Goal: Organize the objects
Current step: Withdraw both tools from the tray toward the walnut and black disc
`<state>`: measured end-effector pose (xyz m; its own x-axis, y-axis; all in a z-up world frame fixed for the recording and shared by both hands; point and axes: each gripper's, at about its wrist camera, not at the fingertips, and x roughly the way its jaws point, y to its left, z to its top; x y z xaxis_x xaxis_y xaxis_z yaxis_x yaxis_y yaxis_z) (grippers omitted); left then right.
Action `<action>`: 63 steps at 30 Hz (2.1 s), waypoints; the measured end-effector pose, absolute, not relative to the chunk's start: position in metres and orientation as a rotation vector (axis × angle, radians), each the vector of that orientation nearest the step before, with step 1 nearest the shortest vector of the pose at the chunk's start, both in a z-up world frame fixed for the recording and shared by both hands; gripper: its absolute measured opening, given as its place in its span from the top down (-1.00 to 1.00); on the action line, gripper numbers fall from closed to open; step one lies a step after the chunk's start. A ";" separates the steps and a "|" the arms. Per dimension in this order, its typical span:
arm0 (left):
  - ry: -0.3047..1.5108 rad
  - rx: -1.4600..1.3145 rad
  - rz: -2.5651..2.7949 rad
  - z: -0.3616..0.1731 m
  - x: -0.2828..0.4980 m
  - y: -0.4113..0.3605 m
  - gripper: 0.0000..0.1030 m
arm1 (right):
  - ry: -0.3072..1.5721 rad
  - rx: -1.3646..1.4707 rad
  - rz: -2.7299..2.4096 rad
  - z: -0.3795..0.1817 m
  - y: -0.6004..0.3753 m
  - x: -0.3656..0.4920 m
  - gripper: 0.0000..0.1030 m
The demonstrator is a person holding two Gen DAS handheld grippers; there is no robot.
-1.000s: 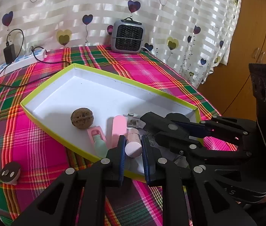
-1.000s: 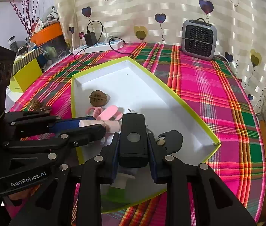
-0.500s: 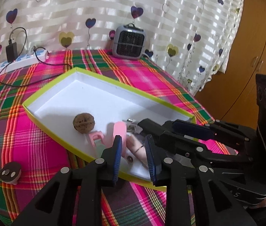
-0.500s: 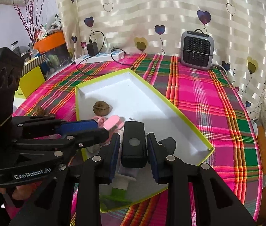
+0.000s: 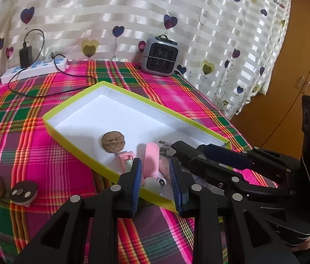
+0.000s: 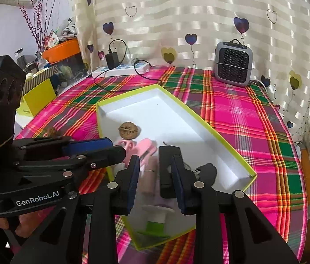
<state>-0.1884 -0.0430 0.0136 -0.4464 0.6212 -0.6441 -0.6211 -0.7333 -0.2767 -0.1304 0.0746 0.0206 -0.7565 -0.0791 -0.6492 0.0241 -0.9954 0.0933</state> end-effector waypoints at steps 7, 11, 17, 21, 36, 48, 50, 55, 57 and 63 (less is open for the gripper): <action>-0.044 -1.009 2.166 0.009 -0.190 -0.054 0.53 | -0.108 1.059 -2.882 0.024 0.064 -0.130 0.40; -0.044 -0.994 2.190 0.011 -0.188 -0.059 0.54 | -0.107 1.055 -2.870 0.024 0.058 -0.129 0.40; -0.036 -0.975 2.220 0.014 -0.186 -0.066 0.54 | -0.101 1.045 -2.868 0.026 0.053 -0.130 0.40; -0.055 -0.997 2.220 0.012 -0.189 -0.071 0.54 | -0.090 1.045 -2.870 0.028 0.049 -0.133 0.40; -0.226 -0.981 2.329 0.016 -0.195 -0.134 0.44 | -0.049 1.021 -2.808 0.028 0.018 -0.144 0.10; -0.315 -1.001 2.561 0.015 -0.211 -0.204 0.43 | 0.022 1.044 -2.698 0.021 -0.028 -0.163 0.10; -0.302 -1.023 2.594 0.013 -0.216 -0.212 0.37 | 0.027 1.056 -2.677 0.017 -0.036 -0.167 0.10; -0.293 -1.117 2.622 -0.003 -0.233 -0.229 0.32 | 0.048 1.099 -2.635 0.008 -0.052 -0.177 0.10; -0.283 -1.141 2.625 -0.008 -0.237 -0.231 0.32 | 0.060 1.108 -2.617 0.005 -0.059 -0.181 0.10; -0.271 -1.192 2.583 -0.019 -0.247 -0.233 0.28 | 0.082 1.126 -2.577 -0.002 -0.073 -0.194 0.10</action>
